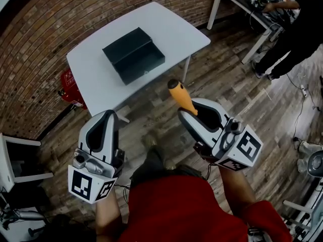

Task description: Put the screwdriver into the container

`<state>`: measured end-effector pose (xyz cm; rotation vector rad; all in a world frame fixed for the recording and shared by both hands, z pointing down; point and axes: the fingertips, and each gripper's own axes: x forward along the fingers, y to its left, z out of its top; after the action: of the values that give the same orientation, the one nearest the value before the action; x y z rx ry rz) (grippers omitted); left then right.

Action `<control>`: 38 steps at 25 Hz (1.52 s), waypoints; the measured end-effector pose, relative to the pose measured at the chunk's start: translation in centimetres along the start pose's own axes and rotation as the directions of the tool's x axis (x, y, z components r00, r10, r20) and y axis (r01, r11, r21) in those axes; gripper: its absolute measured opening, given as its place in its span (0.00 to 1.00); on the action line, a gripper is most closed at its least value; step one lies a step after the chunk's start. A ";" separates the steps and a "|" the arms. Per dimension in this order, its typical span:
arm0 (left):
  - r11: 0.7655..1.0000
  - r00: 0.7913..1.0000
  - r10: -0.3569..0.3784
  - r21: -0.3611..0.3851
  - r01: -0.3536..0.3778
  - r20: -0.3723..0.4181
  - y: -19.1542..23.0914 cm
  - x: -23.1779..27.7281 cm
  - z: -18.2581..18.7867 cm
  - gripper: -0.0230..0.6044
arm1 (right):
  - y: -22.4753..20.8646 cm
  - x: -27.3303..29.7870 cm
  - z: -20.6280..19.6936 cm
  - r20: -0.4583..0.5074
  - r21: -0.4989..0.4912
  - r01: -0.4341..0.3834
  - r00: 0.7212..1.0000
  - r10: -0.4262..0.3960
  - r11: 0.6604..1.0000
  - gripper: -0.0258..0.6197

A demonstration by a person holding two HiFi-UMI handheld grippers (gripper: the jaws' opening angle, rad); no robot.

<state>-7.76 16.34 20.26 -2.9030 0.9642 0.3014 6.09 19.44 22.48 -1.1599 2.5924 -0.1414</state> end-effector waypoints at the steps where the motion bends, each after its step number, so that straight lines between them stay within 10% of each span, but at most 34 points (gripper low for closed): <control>1: 1.000 1.000 0.000 0.002 0.000 0.002 0.4 0.4 0.0 0.06 | -0.4 0.4 0.2 0.003 0.001 -0.001 1.000 0.001 1.000 0.18; 38: 0.996 0.996 -0.086 -0.039 0.085 -0.002 22.2 15.9 -4.3 0.06 | -15.9 24.1 -2.8 -0.096 -0.088 -0.085 0.992 0.077 0.992 0.18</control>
<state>-7.89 -11.33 21.16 -2.9704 0.8408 0.3124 1.38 -9.17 22.96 -1.1003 2.7489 -0.0603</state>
